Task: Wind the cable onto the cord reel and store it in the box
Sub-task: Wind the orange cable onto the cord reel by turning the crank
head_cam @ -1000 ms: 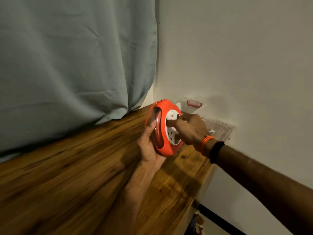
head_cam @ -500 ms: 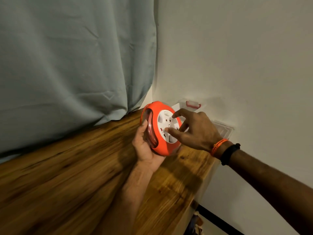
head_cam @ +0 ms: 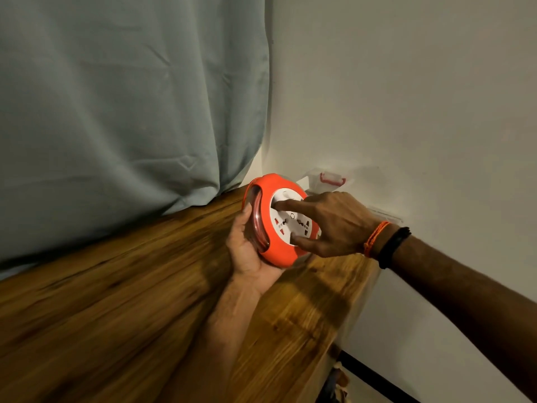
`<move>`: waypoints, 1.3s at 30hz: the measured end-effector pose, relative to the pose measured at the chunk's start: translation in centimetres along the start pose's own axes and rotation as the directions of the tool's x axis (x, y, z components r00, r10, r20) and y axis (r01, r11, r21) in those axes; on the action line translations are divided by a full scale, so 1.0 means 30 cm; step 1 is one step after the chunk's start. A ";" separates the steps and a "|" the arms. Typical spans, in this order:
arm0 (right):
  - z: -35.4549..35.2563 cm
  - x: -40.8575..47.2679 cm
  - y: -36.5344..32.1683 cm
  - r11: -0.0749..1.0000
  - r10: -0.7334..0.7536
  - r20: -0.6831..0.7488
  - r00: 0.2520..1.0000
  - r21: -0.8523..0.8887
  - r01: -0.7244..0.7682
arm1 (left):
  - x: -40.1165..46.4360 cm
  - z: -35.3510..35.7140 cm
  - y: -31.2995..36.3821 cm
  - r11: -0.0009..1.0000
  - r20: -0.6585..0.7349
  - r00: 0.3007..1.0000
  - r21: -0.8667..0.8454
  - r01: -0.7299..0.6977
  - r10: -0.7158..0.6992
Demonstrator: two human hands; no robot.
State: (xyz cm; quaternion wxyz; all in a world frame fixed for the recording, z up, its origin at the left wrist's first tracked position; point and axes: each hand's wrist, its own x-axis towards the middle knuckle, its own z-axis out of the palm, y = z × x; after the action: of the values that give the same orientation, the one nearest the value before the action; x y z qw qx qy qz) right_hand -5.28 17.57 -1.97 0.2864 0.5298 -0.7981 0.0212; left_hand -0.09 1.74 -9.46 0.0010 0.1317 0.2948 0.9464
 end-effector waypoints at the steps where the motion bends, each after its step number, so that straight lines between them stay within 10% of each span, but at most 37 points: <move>1: 0.004 0.003 0.002 1.000 0.003 0.011 1.000 -0.008 -0.003 | -0.001 0.004 -0.001 1.000 0.015 1.000 0.000 -0.004 0.004; 6: 0.030 0.014 0.002 0.996 0.087 0.010 0.996 -0.039 -0.086 | 0.001 0.018 -0.024 0.998 -0.021 0.998 0.003 -0.059 0.059; 10: 0.041 0.008 -0.049 0.901 0.376 -0.106 0.921 0.275 -0.336 | 0.002 0.031 -0.027 0.991 -0.051 0.990 0.030 -0.128 0.130; 16: 0.045 0.070 -0.104 -0.008 0.803 0.410 0.432 0.733 -0.680 | 0.000 0.051 -0.031 0.968 -0.103 0.971 0.151 -0.199 0.215; 19: 0.060 0.049 -0.092 -0.193 0.726 0.570 0.385 0.706 -0.681 | -0.005 0.055 -0.026 0.963 -0.117 0.965 0.169 -0.212 0.233; 23: 0.028 0.050 -0.086 -0.015 0.695 0.502 0.515 0.726 -0.687 | -0.010 0.048 -0.016 0.971 -0.109 0.970 0.125 -0.206 0.219; 27: -0.002 0.011 -0.077 0.502 0.722 0.138 0.678 0.569 -0.651 | -0.009 0.032 -0.014 0.981 -0.120 0.977 0.105 -0.163 0.175; 31: -0.009 -0.028 -0.062 0.871 0.439 -0.078 0.895 0.281 -0.402 | -0.007 0.014 -0.012 0.991 -0.122 0.985 0.064 -0.116 0.123; 39: 0.020 -0.008 -0.027 0.995 0.092 -0.066 0.994 -0.026 -0.094 | -0.005 0.004 -0.014 0.998 -0.111 0.992 0.015 -0.057 0.058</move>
State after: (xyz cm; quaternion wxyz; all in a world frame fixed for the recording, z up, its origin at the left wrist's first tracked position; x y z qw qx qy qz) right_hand -4.77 17.21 -2.80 0.3184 0.4867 -0.8125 0.0400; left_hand 0.06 2.14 -9.63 -0.0435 0.0870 0.2960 0.9502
